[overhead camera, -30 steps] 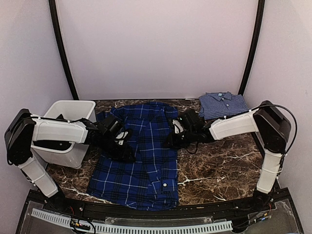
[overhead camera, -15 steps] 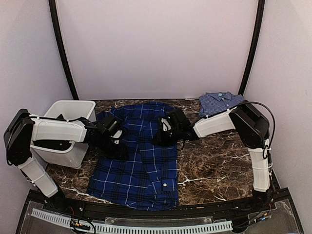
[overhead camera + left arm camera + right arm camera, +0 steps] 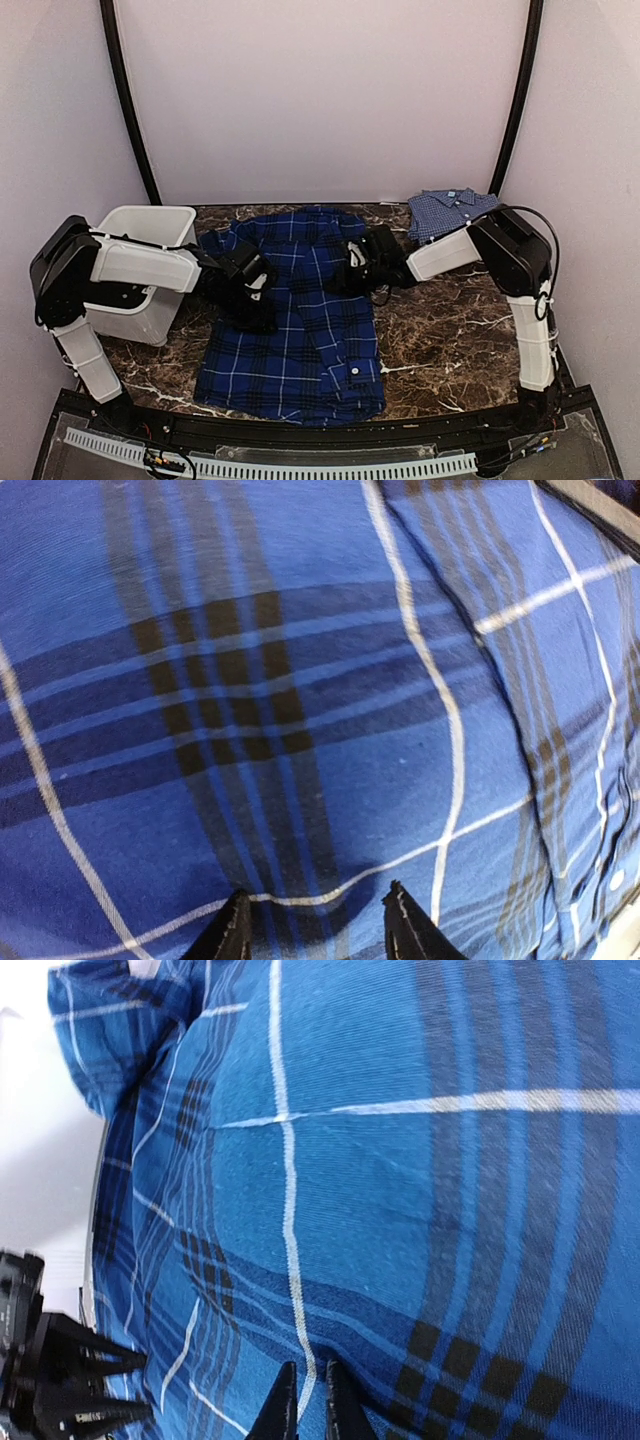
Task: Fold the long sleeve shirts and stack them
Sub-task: Move the 1/3-folded shirt to the center of the board.
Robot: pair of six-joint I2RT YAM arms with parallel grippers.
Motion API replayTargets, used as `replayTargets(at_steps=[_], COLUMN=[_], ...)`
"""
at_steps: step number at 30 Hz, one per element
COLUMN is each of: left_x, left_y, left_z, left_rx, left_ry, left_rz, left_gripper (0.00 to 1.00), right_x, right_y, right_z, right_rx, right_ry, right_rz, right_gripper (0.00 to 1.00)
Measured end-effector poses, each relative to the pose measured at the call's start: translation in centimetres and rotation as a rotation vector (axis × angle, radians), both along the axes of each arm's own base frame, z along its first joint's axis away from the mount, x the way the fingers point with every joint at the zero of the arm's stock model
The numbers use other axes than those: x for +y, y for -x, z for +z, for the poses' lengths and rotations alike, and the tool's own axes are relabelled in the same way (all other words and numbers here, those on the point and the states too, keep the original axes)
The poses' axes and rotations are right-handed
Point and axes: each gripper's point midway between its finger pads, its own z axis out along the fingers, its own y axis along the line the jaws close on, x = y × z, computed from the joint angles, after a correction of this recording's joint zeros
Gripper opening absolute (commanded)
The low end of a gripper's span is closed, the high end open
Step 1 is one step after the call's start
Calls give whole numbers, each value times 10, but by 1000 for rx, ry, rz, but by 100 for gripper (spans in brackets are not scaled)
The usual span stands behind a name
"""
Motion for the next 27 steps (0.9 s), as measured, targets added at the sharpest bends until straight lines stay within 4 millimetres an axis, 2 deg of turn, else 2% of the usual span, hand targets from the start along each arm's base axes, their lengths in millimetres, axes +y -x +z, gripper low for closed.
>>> replayTargets(at_steps=[8, 11, 16, 21, 24, 27], left_x=[-62, -75, -83, -77, -72, -69], left_y=[5, 11, 22, 32, 36, 38], left_z=[2, 2, 2, 2, 2, 2], left_rx=[11, 18, 37, 49, 53, 59], left_ry=[66, 90, 109, 120, 116, 107], left_rz=[-73, -88, -95, -95, -95, -94], left_gripper=[43, 43, 44, 44, 44, 44], right_x=[-45, -61, -76, -92, -94, -89], right_y=[-18, -18, -4, 17, 18, 7], right_z=[0, 0, 0, 2, 9, 23], right_rx=[-15, -15, -11, 9, 1, -28], right_ry=[22, 45, 74, 91, 97, 95], right_rz=[-73, -95, -111, -118, -123, -121], right_gripper=[9, 9, 9, 10, 10, 10])
